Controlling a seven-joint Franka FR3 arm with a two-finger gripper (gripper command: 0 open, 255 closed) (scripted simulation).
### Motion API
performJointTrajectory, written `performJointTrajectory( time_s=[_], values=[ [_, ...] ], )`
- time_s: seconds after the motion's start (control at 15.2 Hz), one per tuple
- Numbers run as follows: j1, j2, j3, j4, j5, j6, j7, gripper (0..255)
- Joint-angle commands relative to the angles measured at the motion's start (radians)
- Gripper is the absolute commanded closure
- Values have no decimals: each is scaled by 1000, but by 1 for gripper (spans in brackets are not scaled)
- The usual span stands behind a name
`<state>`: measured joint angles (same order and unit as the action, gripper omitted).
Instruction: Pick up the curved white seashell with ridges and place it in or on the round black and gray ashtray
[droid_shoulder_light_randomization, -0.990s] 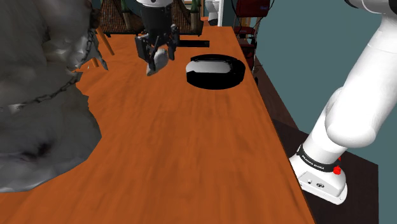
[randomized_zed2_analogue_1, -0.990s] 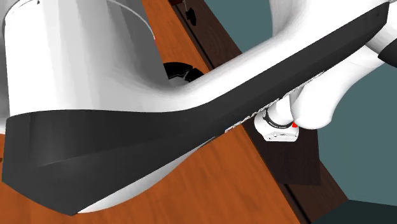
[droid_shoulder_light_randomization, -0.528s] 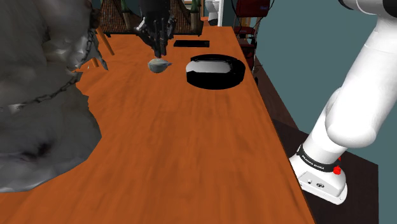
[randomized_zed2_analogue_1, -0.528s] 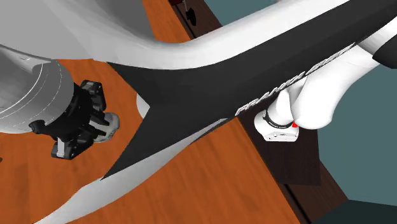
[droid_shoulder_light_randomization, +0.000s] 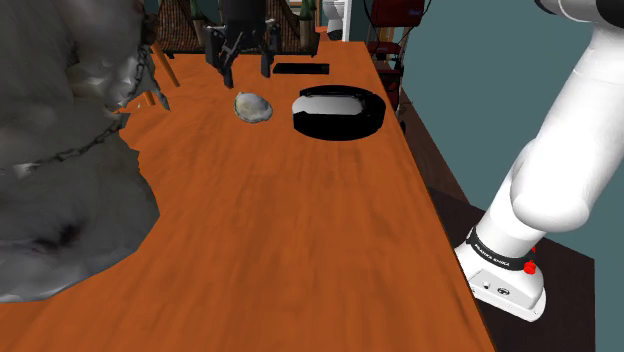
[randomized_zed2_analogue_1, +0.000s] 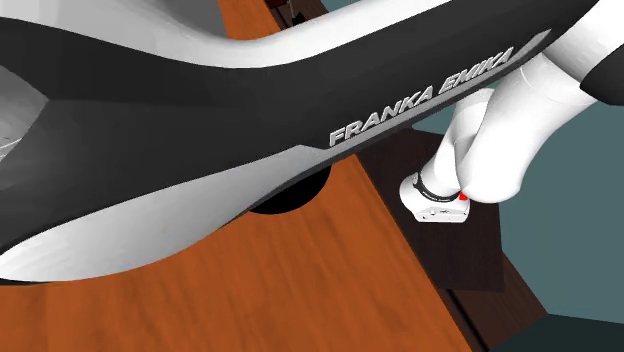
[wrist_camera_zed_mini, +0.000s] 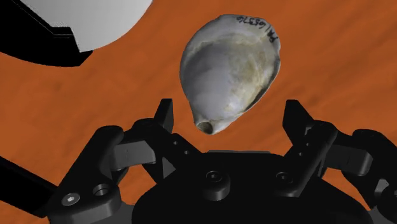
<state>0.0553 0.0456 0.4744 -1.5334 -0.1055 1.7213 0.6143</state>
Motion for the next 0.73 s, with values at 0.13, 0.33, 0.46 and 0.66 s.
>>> performJointTrajectory(
  time_s=[0.13, 0.33, 0.46, 0.66],
  values=[
    [-20, -25, -19, -98, 38, 121, 62, 0],
    [-21, -20, -19, -133, 35, 160, 64, 0],
    [-21, -15, -20, -160, 32, 193, 66, 0],
    [-21, -15, -20, -160, 32, 193, 66, 0]
  ],
)
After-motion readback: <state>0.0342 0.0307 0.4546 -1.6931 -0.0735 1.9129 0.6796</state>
